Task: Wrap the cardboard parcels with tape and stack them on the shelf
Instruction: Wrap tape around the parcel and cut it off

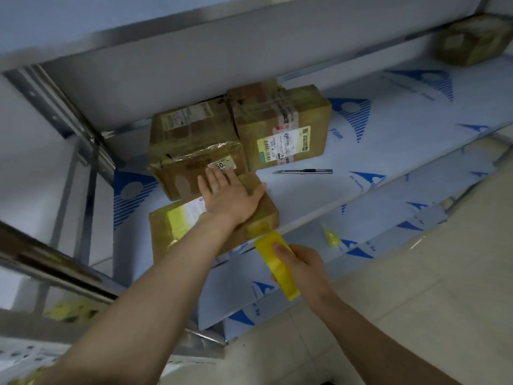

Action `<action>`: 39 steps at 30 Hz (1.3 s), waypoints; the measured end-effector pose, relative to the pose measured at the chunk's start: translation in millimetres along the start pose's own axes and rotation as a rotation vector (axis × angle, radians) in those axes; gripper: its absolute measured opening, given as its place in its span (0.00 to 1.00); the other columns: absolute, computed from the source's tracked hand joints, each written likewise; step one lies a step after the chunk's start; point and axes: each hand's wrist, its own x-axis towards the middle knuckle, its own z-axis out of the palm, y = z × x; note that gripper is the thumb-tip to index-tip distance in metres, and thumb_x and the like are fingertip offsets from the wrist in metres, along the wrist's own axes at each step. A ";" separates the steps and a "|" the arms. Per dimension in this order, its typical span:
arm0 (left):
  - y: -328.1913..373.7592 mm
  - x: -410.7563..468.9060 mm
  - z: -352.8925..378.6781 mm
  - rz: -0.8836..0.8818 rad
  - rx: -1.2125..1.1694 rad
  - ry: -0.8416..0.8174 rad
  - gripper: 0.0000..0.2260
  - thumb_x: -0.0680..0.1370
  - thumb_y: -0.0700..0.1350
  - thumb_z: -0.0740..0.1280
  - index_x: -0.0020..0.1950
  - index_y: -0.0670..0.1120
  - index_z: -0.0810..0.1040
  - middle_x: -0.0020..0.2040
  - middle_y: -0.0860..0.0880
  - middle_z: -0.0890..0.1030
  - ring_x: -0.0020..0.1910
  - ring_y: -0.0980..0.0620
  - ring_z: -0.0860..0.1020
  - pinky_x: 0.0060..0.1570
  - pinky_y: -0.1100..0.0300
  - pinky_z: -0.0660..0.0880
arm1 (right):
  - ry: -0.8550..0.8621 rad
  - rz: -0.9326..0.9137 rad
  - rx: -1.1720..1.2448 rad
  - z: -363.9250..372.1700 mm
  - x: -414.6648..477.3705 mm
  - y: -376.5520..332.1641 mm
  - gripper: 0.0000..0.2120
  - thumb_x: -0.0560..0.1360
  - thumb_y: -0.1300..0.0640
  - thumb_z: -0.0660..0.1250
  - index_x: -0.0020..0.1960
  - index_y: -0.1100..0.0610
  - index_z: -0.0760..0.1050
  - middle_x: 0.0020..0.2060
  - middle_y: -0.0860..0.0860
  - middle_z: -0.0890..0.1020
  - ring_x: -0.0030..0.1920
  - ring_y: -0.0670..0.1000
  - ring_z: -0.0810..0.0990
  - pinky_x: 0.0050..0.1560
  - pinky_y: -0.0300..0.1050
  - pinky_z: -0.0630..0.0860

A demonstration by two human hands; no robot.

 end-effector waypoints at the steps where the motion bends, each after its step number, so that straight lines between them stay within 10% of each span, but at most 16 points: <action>1: 9.2 5.1 3.0 0.020 0.028 0.035 0.43 0.75 0.71 0.45 0.77 0.39 0.46 0.77 0.37 0.48 0.77 0.40 0.45 0.73 0.45 0.41 | 0.008 -0.006 -0.006 0.5 2.2 1.5 0.25 0.75 0.49 0.68 0.34 0.70 0.68 0.30 0.65 0.70 0.34 0.67 0.76 0.37 0.56 0.72; 6: 11.7 37.7 6.3 0.059 0.130 0.238 0.30 0.81 0.61 0.47 0.62 0.38 0.71 0.60 0.37 0.76 0.59 0.38 0.74 0.54 0.50 0.69 | 0.024 0.008 0.031 -3.3 5.9 8.0 0.23 0.76 0.53 0.68 0.26 0.56 0.63 0.24 0.53 0.66 0.32 0.54 0.69 0.36 0.52 0.67; 17: -0.8 79.9 7.3 -0.024 -0.150 0.231 0.26 0.80 0.62 0.52 0.47 0.45 0.80 0.50 0.41 0.81 0.52 0.41 0.78 0.44 0.54 0.67 | -0.011 0.075 0.113 -1.9 10.9 13.2 0.18 0.76 0.51 0.67 0.34 0.61 0.68 0.31 0.59 0.69 0.34 0.56 0.71 0.37 0.49 0.67; 21: 7.2 52.9 -6.5 -0.006 -0.028 0.138 0.36 0.78 0.67 0.41 0.59 0.42 0.77 0.60 0.40 0.78 0.61 0.42 0.74 0.61 0.48 0.64 | -0.020 0.078 0.126 -0.3 11.6 10.7 0.17 0.76 0.51 0.67 0.34 0.61 0.69 0.30 0.60 0.69 0.34 0.56 0.71 0.37 0.49 0.68; 25: 17.7 -0.3 16.3 0.124 0.037 0.035 0.50 0.68 0.76 0.35 0.78 0.41 0.44 0.79 0.43 0.46 0.77 0.48 0.43 0.72 0.50 0.36 | -0.012 0.081 0.100 2.1 13.3 11.2 0.18 0.76 0.51 0.67 0.34 0.59 0.67 0.31 0.59 0.69 0.33 0.55 0.70 0.37 0.50 0.67; 32: 16.8 -27.4 14.5 0.260 0.069 0.210 0.44 0.72 0.70 0.36 0.77 0.41 0.54 0.77 0.44 0.57 0.76 0.46 0.54 0.74 0.52 0.49 | -0.016 0.092 0.084 1.8 14.3 6.6 0.18 0.76 0.53 0.66 0.32 0.60 0.67 0.26 0.60 0.72 0.24 0.51 0.78 0.34 0.50 0.72; 39: -11.0 -29.9 16.6 0.480 0.183 0.045 0.40 0.77 0.66 0.51 0.78 0.42 0.43 0.78 0.41 0.43 0.77 0.46 0.43 0.73 0.57 0.37 | -0.005 0.155 0.125 0.0 16.8 4.9 0.18 0.77 0.54 0.66 0.29 0.58 0.70 0.19 0.47 0.76 0.21 0.44 0.76 0.23 0.32 0.68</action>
